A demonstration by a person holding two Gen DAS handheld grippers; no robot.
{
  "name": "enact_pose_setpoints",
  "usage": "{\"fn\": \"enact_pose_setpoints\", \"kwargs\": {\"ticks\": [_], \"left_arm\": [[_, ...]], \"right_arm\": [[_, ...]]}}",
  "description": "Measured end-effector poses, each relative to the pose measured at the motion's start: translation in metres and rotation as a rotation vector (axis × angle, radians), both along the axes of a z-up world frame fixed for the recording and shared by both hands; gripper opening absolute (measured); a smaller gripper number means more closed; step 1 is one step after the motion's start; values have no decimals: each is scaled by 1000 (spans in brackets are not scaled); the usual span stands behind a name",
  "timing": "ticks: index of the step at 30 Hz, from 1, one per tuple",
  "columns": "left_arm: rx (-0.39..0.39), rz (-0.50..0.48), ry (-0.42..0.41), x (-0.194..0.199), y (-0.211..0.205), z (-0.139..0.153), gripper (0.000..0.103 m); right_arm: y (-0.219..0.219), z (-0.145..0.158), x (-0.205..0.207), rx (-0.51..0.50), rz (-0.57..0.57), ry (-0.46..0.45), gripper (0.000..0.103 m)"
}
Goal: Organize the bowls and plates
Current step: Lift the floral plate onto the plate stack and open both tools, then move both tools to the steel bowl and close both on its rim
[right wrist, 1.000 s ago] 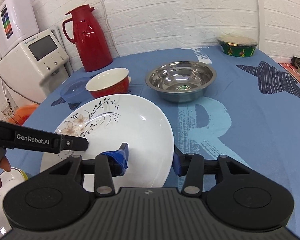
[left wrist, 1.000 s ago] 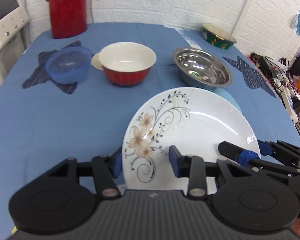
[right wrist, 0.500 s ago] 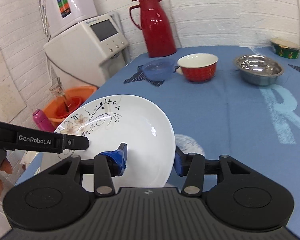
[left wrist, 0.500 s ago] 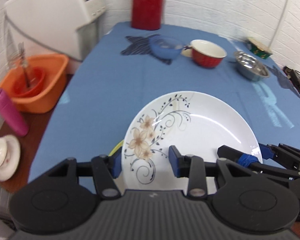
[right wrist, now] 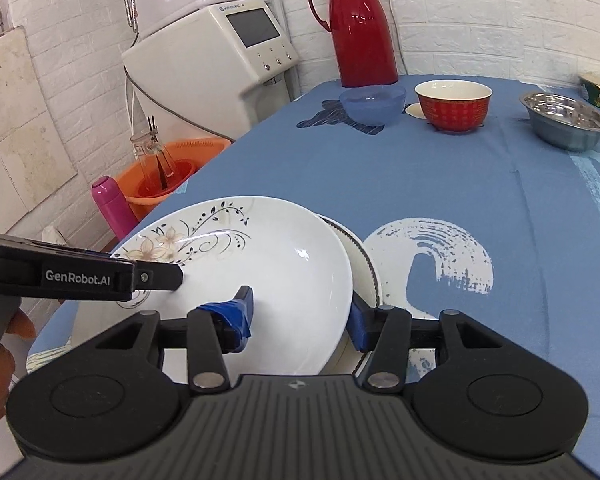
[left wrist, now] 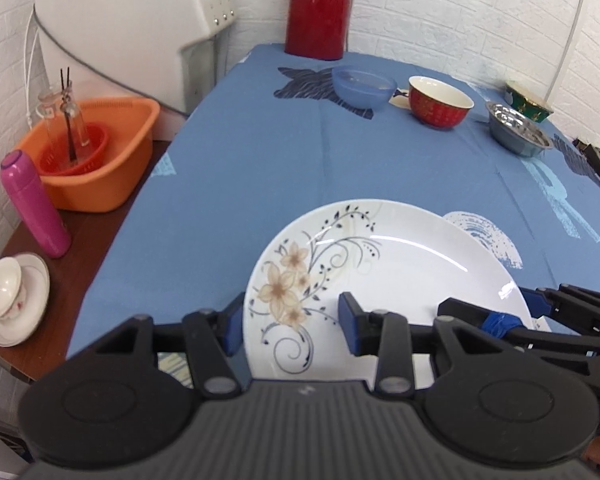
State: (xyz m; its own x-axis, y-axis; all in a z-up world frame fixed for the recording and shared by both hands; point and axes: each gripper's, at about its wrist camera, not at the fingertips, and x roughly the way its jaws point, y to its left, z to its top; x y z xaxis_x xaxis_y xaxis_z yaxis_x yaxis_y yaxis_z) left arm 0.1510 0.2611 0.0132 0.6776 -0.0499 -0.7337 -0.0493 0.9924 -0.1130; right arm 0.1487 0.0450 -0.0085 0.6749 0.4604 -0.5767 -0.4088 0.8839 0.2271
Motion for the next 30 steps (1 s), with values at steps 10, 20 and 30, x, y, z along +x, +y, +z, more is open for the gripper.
{"fn": "enact_pose_setpoints", "kwargs": {"ticks": [10, 20, 30], "left_arm": [[15, -9, -62, 3, -3, 15, 61], [-7, 7, -55, 11, -4, 16, 64], [-31, -8, -64, 11, -6, 22, 66]], "right_arm": [[-5, 3, 0, 41, -21, 16, 34], [10, 15, 1, -143, 31, -8, 35], [-5, 26, 2, -78, 1, -56, 35]]}}
